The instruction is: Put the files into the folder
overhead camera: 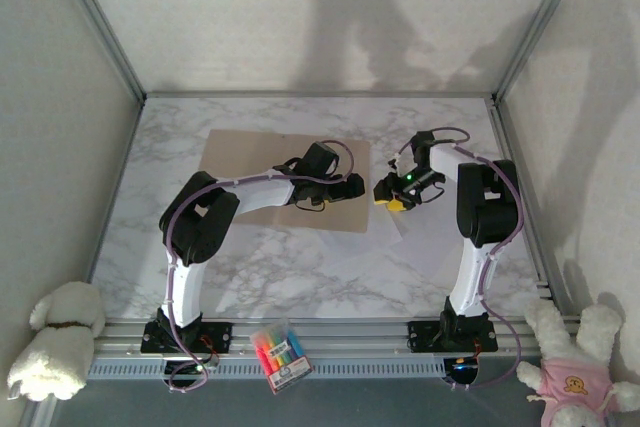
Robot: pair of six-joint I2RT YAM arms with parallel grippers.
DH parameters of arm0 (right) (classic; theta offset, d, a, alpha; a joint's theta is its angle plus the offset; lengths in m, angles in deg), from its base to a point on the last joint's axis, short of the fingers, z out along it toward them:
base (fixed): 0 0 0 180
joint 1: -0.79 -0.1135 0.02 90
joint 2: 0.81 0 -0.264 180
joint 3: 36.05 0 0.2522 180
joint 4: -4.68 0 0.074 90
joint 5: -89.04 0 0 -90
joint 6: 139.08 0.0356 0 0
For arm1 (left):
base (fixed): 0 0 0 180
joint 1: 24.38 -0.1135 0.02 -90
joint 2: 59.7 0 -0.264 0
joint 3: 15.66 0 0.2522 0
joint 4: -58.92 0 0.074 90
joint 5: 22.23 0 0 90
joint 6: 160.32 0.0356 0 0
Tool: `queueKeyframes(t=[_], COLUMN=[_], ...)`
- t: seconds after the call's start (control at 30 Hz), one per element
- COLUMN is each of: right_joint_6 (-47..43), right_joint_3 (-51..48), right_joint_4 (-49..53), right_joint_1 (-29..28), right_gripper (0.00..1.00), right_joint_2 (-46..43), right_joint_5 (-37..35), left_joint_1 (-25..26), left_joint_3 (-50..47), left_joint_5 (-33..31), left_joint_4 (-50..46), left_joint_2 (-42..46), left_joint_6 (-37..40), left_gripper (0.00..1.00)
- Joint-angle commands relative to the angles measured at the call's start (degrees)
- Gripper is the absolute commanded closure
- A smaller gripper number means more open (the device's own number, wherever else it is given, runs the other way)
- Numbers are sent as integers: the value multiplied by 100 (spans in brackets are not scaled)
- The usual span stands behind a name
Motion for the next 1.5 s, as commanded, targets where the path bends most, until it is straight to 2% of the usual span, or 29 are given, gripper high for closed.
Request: queueKeyframes(t=[0.0,0.17,0.37,0.53,0.63,0.83,1.13,1.47], right_joint_6=[-65,-9,45,88,119,259,484,587], right_joint_3=[-60,-128,-187,-232,-270,-448,-788,-909], right_joint_4=[118,91,100,124,142,108,-55,-102], right_joint_1=[-52,-53,-70,-114,-186,-296,-302,-302], right_gripper=[50,50,50,50,50,50,50,50], right_joint_2=[-2,-48,-139,-206,-215,-352,-636,-783], right_joint_5=[-220,-179,-69,11,-20,-135,-183,-133], left_joint_1=[73,218,415,529,543,567,562,565], left_joint_3=[316,176,-970,-1919,-2260,-2502,-2661,-2726], left_joint_5=[-290,-746,-952,-919,-820,-746,-965,-855], left_joint_4=[-448,-926,-915,-602,-386,-84,-8,267], left_joint_2=[411,1029,1944,2389,2452,2276,2116,1884], left_joint_6=[120,29,-788,-1319,-1435,-1434,-1293,-1179], left_gripper=[5,5,6,11,18,25,20,21])
